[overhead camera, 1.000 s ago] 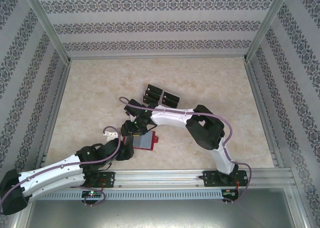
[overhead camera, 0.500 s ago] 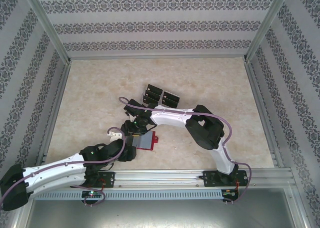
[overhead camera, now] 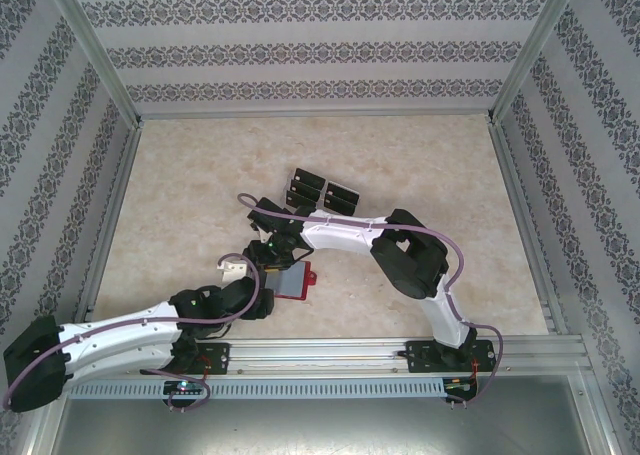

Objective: Put the credit cards into the card holder

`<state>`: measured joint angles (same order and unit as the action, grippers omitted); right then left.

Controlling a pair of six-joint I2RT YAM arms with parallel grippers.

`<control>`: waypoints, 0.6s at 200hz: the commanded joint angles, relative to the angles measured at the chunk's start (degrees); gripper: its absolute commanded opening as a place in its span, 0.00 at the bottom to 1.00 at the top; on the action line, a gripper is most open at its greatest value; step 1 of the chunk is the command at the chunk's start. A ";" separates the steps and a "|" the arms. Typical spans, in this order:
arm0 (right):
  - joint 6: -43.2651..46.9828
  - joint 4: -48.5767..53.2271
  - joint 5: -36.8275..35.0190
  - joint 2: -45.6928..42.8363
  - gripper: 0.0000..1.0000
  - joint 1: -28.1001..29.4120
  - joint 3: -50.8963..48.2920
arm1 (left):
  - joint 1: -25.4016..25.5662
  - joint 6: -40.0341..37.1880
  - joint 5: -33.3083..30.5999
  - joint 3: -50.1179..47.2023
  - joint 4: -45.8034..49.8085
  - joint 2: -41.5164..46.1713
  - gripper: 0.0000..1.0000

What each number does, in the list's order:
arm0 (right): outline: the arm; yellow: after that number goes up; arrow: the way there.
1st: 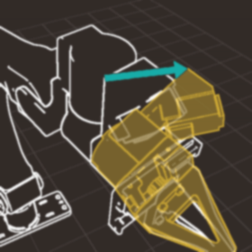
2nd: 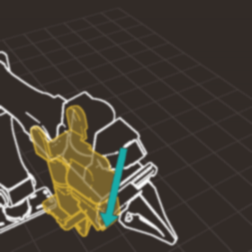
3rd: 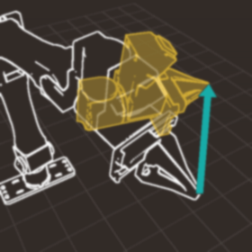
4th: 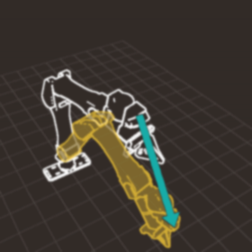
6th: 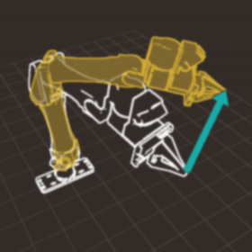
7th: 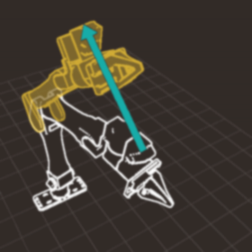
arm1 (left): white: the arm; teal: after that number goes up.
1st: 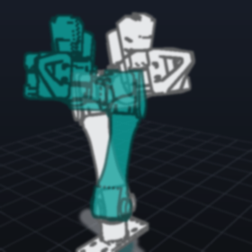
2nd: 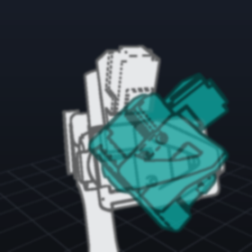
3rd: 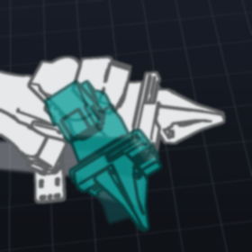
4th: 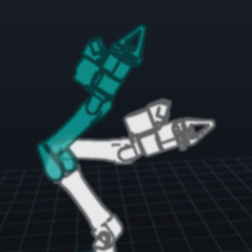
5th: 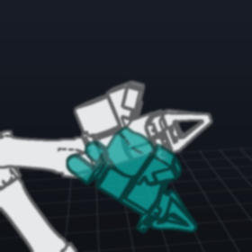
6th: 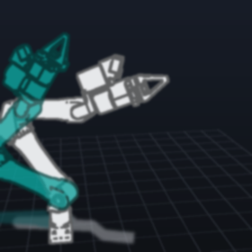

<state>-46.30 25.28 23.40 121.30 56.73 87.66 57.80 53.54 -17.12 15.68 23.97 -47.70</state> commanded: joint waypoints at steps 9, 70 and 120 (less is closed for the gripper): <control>0.79 1.35 0.51 0.72 0.57 -0.68 1.46 | 1.00 2.66 -5.57 1.80 1.08 -0.64 0.94; 1.46 2.68 0.17 -1.80 0.57 -1.35 5.08 | 0.95 4.73 -9.04 2.07 1.19 -0.20 0.95; -0.08 -0.44 -2.94 -10.38 0.57 -3.24 0.75 | 0.95 7.47 -12.11 2.55 5.91 3.34 0.96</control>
<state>-46.02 26.15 22.98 118.45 55.05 90.59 57.82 58.22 -25.58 16.53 25.30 -46.26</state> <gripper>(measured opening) 0.566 0.953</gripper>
